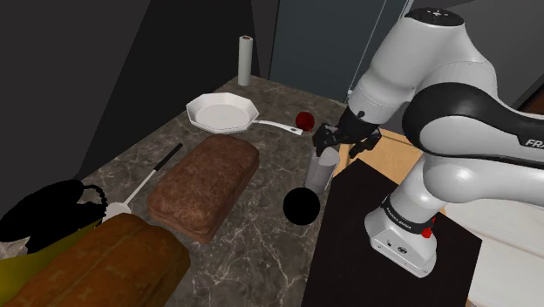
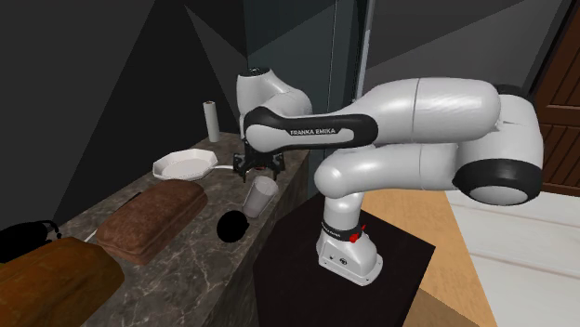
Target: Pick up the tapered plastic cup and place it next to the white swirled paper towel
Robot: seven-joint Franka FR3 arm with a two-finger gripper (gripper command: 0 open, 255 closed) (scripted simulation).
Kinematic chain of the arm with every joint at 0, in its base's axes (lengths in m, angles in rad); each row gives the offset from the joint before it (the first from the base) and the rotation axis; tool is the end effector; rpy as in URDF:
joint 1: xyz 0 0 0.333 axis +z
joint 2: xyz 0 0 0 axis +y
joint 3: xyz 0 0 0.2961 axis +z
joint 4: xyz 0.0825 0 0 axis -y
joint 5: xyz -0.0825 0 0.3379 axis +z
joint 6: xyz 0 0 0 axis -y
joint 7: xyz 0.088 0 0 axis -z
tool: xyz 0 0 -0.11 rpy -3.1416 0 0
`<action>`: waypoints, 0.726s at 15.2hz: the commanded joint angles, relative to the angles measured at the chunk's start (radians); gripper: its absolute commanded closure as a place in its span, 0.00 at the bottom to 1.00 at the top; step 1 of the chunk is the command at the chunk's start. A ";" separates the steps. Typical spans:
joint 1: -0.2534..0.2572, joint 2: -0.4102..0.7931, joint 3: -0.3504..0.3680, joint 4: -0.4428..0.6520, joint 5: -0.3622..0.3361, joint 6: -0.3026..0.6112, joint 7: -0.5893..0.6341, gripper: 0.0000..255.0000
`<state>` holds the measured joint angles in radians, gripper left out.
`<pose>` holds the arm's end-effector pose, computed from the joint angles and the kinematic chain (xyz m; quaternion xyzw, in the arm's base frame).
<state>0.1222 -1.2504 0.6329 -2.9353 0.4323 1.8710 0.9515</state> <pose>0.1622 0.1577 0.4107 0.9389 -0.3257 0.1080 0.0275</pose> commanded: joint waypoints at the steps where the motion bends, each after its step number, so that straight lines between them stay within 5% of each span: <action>1: 0.026 0.004 0.102 -0.016 0.074 0.029 0.121 0.00; 5: 0.020 0.082 0.317 0.005 0.210 0.117 0.335 0.00; 11: 0.005 0.149 0.392 -0.040 0.274 0.227 0.323 0.00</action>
<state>0.1337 -1.1139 1.0145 -2.9694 0.6974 2.0788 1.2793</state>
